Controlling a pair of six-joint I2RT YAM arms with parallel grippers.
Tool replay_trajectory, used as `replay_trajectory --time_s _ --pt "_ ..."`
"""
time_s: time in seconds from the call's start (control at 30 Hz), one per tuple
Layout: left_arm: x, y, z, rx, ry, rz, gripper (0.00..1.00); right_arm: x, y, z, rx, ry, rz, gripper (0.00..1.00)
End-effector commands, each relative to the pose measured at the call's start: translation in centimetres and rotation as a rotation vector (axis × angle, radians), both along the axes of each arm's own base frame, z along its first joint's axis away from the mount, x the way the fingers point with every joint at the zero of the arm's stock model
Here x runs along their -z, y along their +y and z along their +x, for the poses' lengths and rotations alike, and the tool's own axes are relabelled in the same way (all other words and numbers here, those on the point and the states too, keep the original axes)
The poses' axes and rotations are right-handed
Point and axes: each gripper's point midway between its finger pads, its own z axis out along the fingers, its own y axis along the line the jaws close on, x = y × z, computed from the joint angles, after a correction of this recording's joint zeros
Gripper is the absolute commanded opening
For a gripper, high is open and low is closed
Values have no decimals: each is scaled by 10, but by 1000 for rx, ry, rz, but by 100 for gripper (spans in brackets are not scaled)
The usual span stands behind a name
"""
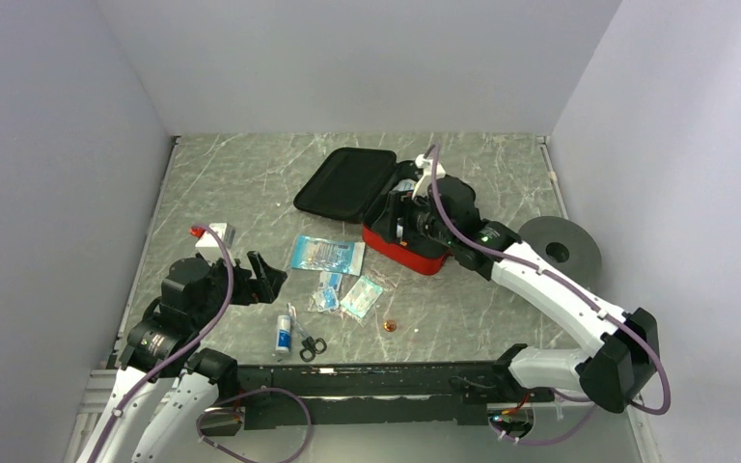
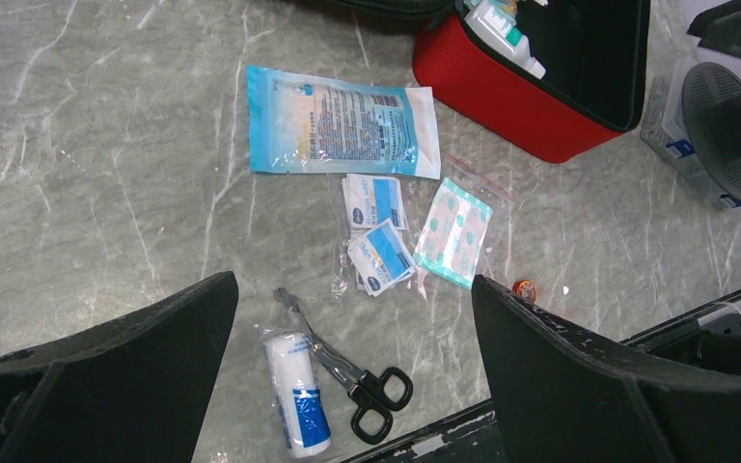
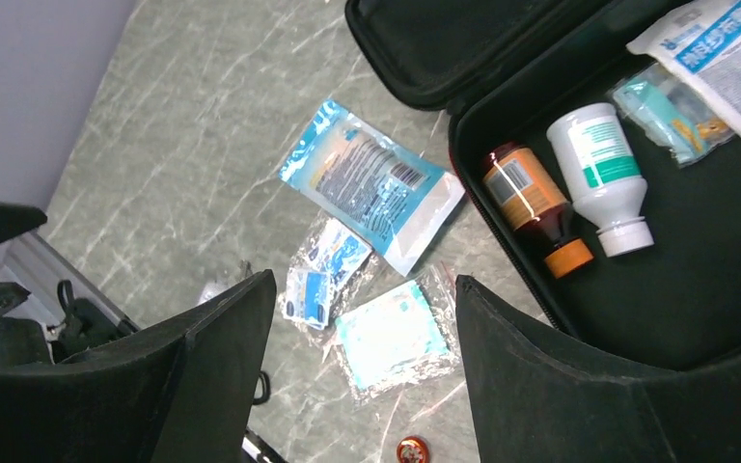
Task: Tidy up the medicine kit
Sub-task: Pick up the medical item at the center of the board.
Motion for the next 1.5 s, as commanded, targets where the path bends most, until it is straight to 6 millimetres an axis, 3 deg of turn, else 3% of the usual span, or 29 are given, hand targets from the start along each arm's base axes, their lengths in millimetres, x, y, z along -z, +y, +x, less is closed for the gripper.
replay_trajectory --time_s 0.0,0.5,0.8,1.13,1.47 --pt "-16 -1 4 0 -39 -14 99 -12 16 4 -26 -64 -42 72" --pt "-17 -2 3 4 -45 -16 99 38 89 13 -305 -114 -248 73" --pt "-19 -2 2 6 -52 -20 99 70 109 35 -343 -139 -338 69" --pt "-20 -2 1 10 -56 -23 99 103 138 45 -485 -147 -389 63" --pt "-20 -2 1 11 -57 -24 99 141 153 49 -548 -87 -413 54"
